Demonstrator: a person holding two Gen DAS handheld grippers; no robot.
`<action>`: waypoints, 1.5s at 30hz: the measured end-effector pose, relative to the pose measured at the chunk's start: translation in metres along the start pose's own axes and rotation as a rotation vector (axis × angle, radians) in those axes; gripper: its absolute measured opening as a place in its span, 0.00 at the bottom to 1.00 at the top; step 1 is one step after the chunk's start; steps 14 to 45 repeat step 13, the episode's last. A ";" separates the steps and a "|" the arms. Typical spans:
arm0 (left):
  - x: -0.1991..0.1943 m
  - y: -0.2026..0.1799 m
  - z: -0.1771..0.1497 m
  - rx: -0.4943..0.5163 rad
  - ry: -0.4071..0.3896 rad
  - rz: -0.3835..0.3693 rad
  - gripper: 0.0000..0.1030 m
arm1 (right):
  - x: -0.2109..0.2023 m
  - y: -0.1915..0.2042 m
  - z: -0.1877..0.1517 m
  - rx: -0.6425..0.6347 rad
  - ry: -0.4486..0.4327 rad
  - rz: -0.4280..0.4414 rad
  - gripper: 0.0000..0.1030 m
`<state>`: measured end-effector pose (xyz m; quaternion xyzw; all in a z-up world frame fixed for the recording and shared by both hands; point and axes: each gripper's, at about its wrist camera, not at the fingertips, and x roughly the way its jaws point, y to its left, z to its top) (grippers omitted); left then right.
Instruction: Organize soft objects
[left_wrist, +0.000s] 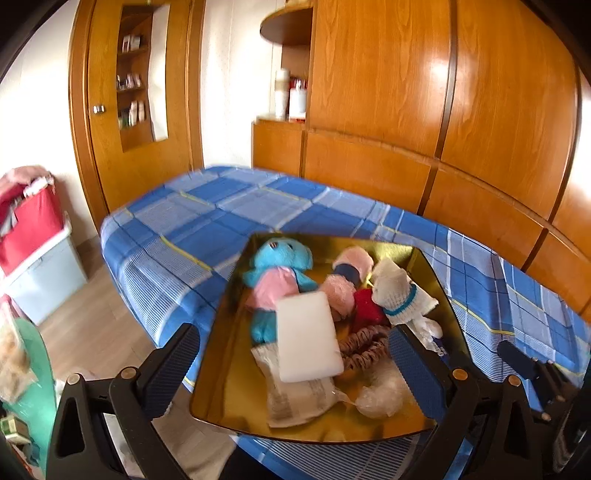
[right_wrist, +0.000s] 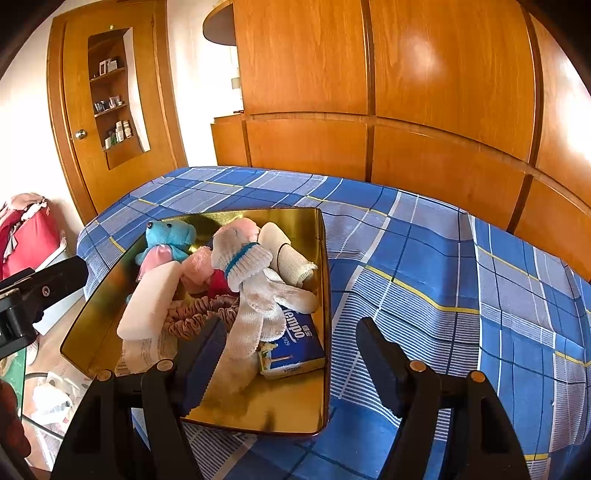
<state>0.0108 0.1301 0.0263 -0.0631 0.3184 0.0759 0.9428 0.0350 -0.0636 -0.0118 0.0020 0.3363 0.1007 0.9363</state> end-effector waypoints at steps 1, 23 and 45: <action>0.004 0.000 0.001 -0.013 0.025 -0.011 1.00 | 0.000 -0.001 0.000 0.000 0.002 0.000 0.72; 0.008 -0.012 -0.003 0.036 0.032 -0.009 1.00 | 0.000 -0.021 0.001 0.007 0.012 -0.027 0.72; 0.008 -0.012 -0.003 0.036 0.032 -0.009 1.00 | 0.000 -0.021 0.001 0.007 0.012 -0.027 0.72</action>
